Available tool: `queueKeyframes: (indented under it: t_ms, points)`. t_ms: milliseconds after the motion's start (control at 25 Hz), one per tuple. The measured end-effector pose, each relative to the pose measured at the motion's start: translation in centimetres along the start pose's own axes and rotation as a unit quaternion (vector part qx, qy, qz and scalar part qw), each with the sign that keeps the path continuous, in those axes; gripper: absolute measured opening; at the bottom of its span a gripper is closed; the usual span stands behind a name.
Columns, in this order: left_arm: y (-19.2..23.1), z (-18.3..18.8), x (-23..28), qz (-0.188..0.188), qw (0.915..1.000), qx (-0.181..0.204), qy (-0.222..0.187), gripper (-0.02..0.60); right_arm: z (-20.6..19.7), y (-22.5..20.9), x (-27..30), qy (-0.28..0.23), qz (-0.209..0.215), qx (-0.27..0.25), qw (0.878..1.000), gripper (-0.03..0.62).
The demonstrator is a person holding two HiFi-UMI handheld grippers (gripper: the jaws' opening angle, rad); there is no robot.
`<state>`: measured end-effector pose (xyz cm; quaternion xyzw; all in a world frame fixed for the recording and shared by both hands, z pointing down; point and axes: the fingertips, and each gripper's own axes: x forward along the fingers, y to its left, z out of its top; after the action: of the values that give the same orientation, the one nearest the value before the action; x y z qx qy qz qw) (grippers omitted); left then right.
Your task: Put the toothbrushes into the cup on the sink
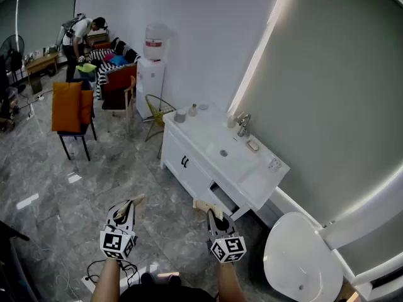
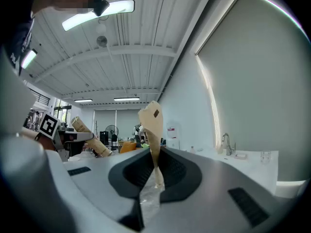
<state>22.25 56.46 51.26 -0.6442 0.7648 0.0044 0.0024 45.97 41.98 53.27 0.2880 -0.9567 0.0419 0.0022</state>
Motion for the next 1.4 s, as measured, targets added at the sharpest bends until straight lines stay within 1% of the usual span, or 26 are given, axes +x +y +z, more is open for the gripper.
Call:
queueKeyframes:
  t_ms: [160, 360, 520, 680, 1000, 1160, 1400]
  points:
    - [-0.3, -0.7, -0.3, -0.005, 0.9999, -0.004, 0.013, 0.034, -0.3, 0.2, -0.5, 0.003, 0.005, -0.003, 1.000, 0.049]
    - [-0.3, -0.2, -0.1, -0.002, 1.0000, 0.002, 0.004, 0.034, 0.0, 0.2, -0.2, -0.009, 0.009, 0.010, 1.000, 0.049]
    - [-0.5, -0.2, -0.3, -0.002, 1.0000, -0.002, -0.001, 0.034, -0.1, 0.1, -0.2, -0.006, 0.001, 0.004, 1.000, 0.049]
    - [-0.8, -0.4, 0.0, -0.002, 1.0000, -0.006, -0.001, 0.034, 0.0, -0.4, -0.2, -0.008, 0.001, 0.008, 1.000, 0.048]
    - [-1.5, -0.1, -0.2, 0.011, 0.9999, -0.005, -0.004, 0.034, 0.3, -0.9, -0.3, -0.002, 0.018, 0.007, 1.000, 0.048]
    - [-2.4, 0.0, -0.4, 0.016, 0.9998, -0.005, -0.005, 0.034, 0.4, -1.5, -0.8, 0.001, 0.022, 0.018, 1.000, 0.048]
    - [-4.2, -0.1, -1.0, 0.022, 0.9998, -0.002, -0.002, 0.034, 0.0, -2.5, -1.9, 0.006, 0.025, 0.015, 1.000, 0.048]
